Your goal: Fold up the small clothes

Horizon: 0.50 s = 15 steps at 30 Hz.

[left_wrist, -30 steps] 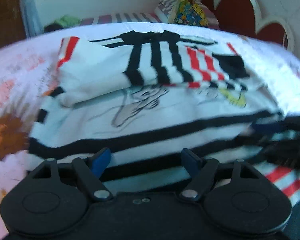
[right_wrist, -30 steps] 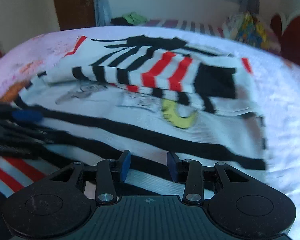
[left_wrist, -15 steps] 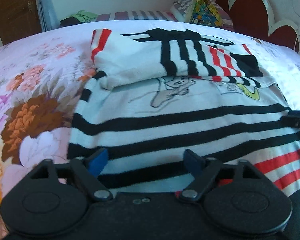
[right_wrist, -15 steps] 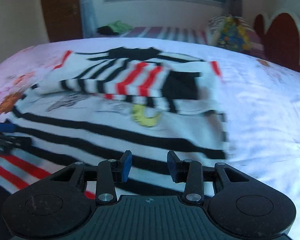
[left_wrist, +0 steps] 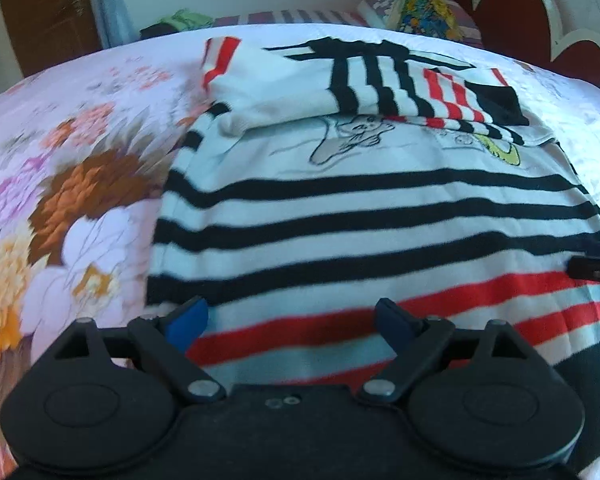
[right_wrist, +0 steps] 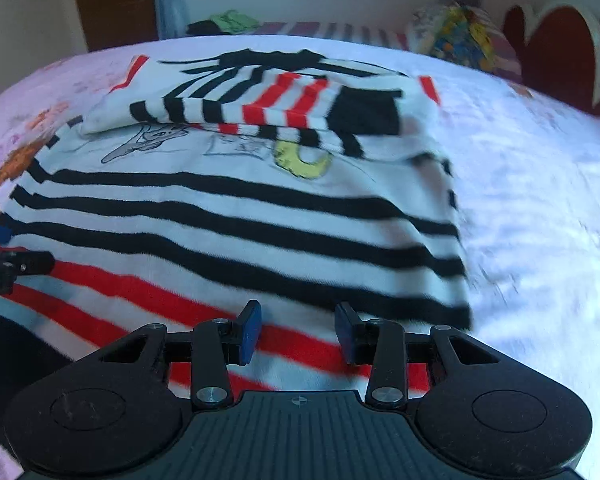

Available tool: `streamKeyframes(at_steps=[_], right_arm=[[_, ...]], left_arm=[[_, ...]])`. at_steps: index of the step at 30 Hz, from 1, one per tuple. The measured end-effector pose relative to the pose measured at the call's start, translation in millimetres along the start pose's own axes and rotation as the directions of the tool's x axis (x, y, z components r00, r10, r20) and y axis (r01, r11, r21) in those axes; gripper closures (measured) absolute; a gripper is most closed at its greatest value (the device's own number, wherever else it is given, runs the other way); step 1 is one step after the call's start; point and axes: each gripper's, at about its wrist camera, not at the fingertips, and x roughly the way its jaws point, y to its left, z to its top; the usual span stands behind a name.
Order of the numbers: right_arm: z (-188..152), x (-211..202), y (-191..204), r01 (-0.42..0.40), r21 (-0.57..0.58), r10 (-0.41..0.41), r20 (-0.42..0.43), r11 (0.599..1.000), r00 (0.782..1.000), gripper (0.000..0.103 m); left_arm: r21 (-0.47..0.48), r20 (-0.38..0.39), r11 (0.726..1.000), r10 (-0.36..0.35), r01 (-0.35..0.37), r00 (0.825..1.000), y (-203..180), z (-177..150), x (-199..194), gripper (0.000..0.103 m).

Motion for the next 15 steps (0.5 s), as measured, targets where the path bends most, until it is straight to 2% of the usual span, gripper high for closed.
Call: streamKeyframes(at_steps=[1, 4, 15], right_arm=[[-2.9, -6.1, -3.4, -0.001, 0.014, 0.001, 0.002, 1.0, 1.0, 0.061], [-14.3, -25.8, -8.3, 0.017, 0.042, -0.018, 0.023, 0.999, 1.0, 0.034], [-57.0, -55.7, -17.0, 0.078, 0.074, -0.077, -0.013, 0.994, 0.997, 0.034]], left_arm=[[-0.008, -0.003, 1.0, 0.0, 0.0, 1.0, 1.2, -1.9, -2.6, 0.012], [-0.015, -0.005, 1.0, -0.008, 0.008, 1.0, 2.9, -8.9, -10.5, 0.011], [-0.027, -0.022, 0.999, -0.017, 0.016, 1.0, 16.1, -42.4, -36.9, 0.013]])
